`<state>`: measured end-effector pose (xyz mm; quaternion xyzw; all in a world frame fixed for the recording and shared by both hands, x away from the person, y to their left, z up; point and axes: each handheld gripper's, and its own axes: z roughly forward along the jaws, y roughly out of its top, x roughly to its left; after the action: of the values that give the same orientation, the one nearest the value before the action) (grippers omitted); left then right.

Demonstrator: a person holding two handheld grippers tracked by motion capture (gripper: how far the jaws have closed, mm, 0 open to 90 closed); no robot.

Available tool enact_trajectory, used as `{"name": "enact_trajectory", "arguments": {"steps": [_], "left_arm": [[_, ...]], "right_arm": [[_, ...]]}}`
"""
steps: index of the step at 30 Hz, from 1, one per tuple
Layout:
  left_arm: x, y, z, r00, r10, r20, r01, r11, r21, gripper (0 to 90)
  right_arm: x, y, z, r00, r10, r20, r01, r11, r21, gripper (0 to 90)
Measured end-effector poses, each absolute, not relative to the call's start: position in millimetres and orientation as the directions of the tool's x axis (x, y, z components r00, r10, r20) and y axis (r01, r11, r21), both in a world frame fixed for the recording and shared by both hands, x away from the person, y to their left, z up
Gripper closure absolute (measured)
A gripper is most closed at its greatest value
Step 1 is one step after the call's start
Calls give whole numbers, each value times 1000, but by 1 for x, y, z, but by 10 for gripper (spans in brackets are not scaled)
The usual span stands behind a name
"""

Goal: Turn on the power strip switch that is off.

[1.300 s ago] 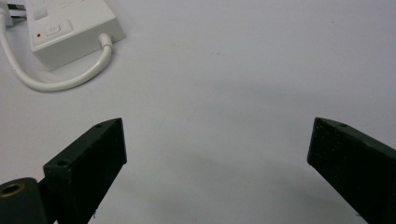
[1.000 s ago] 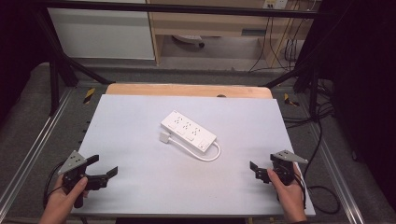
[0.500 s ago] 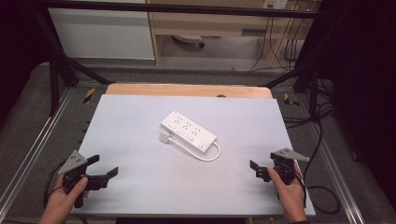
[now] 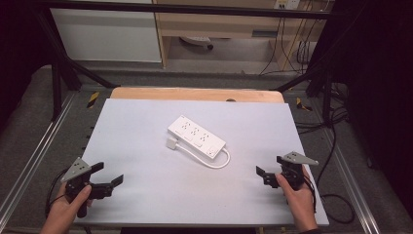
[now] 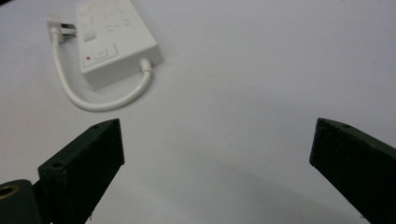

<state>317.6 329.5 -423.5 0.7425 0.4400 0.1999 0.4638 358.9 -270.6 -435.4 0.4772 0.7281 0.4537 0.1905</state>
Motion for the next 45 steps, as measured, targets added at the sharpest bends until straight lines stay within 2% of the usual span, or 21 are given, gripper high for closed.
{"name": "enact_trajectory", "arguments": {"steps": [10,23,36,45], "left_arm": [[317,330,-425,531,840,-114,478,-186,858,66],[317,330,-425,527,842,-114,479,-184,858,65],[317,331,-425,525,843,-117,485,-183,855,65],[317,330,-426,527,841,-119,486,-184,854,65]], "right_arm": [[367,-265,-415,-499,861,104,472,169,865,31],[376,-258,-388,-525,844,110,431,152,889,27],[388,-245,-379,-498,861,107,366,97,926,24],[396,-231,-368,-532,841,100,360,118,925,24]]}}
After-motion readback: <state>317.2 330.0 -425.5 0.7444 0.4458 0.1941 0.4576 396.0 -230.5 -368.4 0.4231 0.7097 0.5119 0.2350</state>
